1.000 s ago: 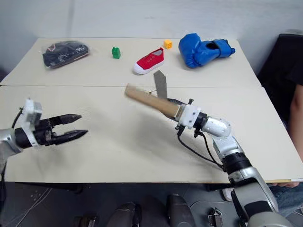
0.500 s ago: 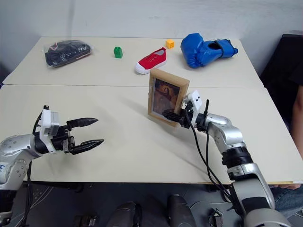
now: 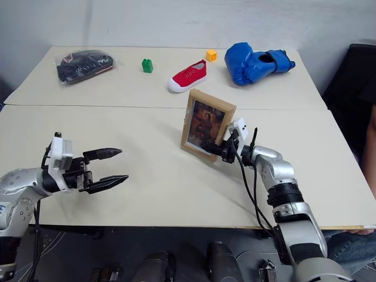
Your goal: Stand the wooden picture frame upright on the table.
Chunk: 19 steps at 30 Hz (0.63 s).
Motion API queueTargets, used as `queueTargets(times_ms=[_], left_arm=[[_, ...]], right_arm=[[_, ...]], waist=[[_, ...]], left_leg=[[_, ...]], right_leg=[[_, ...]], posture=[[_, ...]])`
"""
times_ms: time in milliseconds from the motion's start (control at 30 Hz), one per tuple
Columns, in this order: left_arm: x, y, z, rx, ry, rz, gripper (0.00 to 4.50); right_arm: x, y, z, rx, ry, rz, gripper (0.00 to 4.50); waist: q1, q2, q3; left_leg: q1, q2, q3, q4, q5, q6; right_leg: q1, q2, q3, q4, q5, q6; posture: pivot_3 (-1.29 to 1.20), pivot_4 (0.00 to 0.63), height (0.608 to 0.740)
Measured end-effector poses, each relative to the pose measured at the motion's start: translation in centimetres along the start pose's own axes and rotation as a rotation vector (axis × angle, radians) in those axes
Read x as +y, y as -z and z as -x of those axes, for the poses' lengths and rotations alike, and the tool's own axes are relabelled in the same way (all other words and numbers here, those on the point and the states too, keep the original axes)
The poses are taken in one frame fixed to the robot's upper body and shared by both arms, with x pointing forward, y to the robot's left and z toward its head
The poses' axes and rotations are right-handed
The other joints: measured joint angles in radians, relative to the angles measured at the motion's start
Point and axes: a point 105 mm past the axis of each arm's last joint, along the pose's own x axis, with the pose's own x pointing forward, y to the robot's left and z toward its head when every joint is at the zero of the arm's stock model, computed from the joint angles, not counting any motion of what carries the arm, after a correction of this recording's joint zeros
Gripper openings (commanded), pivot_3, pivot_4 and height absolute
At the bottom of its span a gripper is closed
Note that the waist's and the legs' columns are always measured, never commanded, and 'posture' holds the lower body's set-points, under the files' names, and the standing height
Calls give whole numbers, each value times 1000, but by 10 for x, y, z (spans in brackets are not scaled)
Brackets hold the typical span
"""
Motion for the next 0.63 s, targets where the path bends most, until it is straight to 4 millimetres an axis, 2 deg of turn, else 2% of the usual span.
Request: queueTargets(times_ms=[100, 133, 167, 200, 267, 433, 567, 633], left_arm=[[-1, 2, 1, 7, 9, 2, 4500], [-1, 4, 2, 13, 9, 4, 4500], [-1, 5, 2, 18, 9, 1, 4500], [-1, 5, 3, 20, 12, -5, 4500], [-2, 6, 5, 26, 12, -18, 4500], [2, 19, 20, 68, -41, -22, 4500], [4, 43, 43, 204, -133, -82, 4500], [3, 53, 51, 243, -153, -100, 4500]], right_arm=[[-7, 16, 6, 41, 52, -22, 2925], [-6, 17, 7, 47, 48, -10, 3386], [-4, 16, 8, 59, 40, 18, 3561], [-4, 15, 12, 72, 39, 43, 3942], [-5, 14, 29, 103, 49, 107, 4486], [-6, 17, 86, 133, 81, 199, 4486], [4, 10, 143, 147, 107, 384, 4486], [14, 6, 160, 167, 81, 535, 4486]], waist=[[1, 0, 0], [2, 0, 0], [2, 0, 0], [3, 0, 0], [10, 0, 0], [10, 0, 0], [7, 1, 0], [4, 1, 0]], left_leg=[[-1, 0, 0, 0, 0, 0], [-2, 0, 0, 0, 0, 0], [-3, 0, 0, 0, 0, 0], [-3, 0, 0, 0, 0, 0], [-3, 0, 0, 0, 0, 1], [-4, -1, 0, 0, -1, 1], [-2, -1, 1, -2, -1, 2], [0, 0, 2, -2, -2, 3]], right_leg=[[-1, 0, 0, 1, 0, 0], [-2, 0, 0, 1, 0, 0], [-2, 0, 0, 0, 0, 0], [-2, 0, 0, 0, 0, 0], [-2, 0, -1, -1, 0, 0], [-2, -1, -1, -1, 0, 0], [-2, 0, 0, -4, 0, 0], [0, 1, 1, -5, 0, 0]], posture=[[0, 150, 740], [0, 150, 740], [0, 150, 740], [0, 150, 740], [0, 150, 740], [0, 150, 740], [0, 150, 740], [0, 150, 740]])
